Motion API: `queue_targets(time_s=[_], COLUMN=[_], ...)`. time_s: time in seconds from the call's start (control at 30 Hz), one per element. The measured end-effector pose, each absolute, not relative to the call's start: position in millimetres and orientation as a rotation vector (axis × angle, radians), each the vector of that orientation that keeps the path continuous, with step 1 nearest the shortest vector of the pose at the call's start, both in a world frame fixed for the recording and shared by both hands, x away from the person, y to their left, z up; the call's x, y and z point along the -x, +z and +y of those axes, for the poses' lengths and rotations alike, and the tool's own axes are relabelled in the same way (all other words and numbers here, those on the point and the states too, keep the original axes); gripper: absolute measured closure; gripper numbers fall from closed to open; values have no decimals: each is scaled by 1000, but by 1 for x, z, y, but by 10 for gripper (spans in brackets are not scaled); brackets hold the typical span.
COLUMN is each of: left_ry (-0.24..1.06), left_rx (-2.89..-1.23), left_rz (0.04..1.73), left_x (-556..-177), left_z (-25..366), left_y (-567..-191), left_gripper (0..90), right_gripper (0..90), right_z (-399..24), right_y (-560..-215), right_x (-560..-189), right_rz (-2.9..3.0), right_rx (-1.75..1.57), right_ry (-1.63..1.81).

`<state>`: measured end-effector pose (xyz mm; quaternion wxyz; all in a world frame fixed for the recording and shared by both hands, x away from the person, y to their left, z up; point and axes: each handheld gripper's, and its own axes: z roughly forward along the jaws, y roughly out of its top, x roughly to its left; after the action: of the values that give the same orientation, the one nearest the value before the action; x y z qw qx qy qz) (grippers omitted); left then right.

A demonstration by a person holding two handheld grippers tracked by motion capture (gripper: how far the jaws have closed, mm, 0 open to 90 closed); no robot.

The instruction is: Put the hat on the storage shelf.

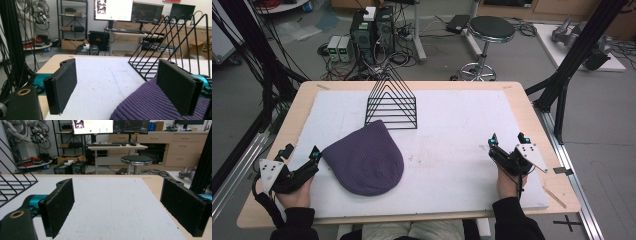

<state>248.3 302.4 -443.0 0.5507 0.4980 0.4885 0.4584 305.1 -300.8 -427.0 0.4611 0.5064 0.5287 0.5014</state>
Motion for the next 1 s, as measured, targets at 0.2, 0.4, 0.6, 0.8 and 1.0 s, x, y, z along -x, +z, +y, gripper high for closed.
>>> queue_targets(time_s=[0.2,0.4,0.6,0.8,1.0], left_ry=[1093,1072,1037,991,938], left_rx=[-1214,-1233,-1250,-1281,-1315], left_rz=[1124,1084,1045,993,963], left_x=[-248,-247,-246,-246,-248], left_z=[299,297,298,295,290], left_y=[-440,-434,-430,-424,-424], left_gripper=[176,175,164,161,160], right_gripper=[112,112,112,112,112], right_z=[-303,-302,-303,-303,-303], right_y=[-428,-428,-429,-429,-429], right_x=[-306,-306,-306,-307,-307], right_rz=[1300,1309,1313,1315,1318], right_rx=[-1261,-1271,-1267,-1257,-1256], right_ry=[1244,1252,1254,1252,1252])
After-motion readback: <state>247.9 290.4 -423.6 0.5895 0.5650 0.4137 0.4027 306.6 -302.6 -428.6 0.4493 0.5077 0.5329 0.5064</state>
